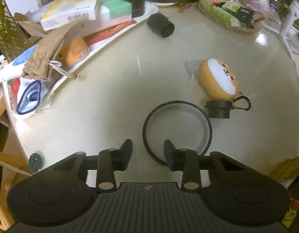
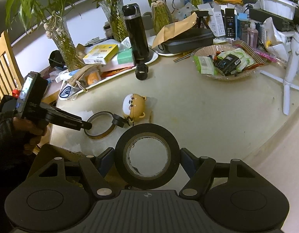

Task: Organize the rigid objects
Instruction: 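Lift the tape roll with the right tool while the left tool grasps the thin tape ring, then carry the tape roll with the right tool while the left tool carries the ring to the box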

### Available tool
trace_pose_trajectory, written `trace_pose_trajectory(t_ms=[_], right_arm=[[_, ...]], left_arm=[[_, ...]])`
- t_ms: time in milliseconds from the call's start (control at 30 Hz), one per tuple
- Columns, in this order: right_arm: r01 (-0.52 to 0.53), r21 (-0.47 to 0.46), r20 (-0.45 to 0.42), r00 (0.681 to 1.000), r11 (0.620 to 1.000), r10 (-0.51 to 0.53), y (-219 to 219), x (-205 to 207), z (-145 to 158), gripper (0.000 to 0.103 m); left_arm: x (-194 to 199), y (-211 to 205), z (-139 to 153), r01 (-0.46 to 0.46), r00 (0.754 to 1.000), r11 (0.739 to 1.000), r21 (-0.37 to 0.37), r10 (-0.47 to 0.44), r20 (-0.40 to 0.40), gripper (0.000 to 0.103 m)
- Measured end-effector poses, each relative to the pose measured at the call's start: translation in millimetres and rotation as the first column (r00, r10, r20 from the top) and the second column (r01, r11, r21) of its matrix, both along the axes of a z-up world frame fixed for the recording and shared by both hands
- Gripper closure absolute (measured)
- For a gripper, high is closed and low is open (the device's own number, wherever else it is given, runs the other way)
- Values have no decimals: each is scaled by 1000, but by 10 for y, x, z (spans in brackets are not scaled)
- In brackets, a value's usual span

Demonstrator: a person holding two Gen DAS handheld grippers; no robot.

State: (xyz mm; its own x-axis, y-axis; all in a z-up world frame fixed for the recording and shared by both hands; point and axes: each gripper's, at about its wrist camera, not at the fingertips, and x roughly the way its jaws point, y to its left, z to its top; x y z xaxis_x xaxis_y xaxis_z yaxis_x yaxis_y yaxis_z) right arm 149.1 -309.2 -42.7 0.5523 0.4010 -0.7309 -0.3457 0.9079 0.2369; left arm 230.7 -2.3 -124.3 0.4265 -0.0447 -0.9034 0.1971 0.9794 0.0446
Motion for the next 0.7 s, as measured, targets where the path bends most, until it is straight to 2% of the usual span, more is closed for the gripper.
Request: trace_pose_trajectory(t_ms=[67, 333, 567, 700], right_arm=[[3, 3, -2, 1000, 1000, -3, -9, 1, -3, 28], [6, 2, 1, 1000, 1000, -6, -12, 5, -1, 28], [17, 5, 3, 1000, 1000, -17, -24, 4, 2, 28], [17, 2, 6, 1000, 1000, -17, -21, 4, 0, 28]], left_arm=[[8, 2, -23, -4, 1000, 1000, 0, 4, -6, 78], [7, 18, -19, -34, 999, 999, 25, 34, 2, 96], [12, 77, -5, -46, 999, 999, 5, 46, 5, 96], [-23, 82, 105, -34, 999, 999, -13, 35, 29, 96]])
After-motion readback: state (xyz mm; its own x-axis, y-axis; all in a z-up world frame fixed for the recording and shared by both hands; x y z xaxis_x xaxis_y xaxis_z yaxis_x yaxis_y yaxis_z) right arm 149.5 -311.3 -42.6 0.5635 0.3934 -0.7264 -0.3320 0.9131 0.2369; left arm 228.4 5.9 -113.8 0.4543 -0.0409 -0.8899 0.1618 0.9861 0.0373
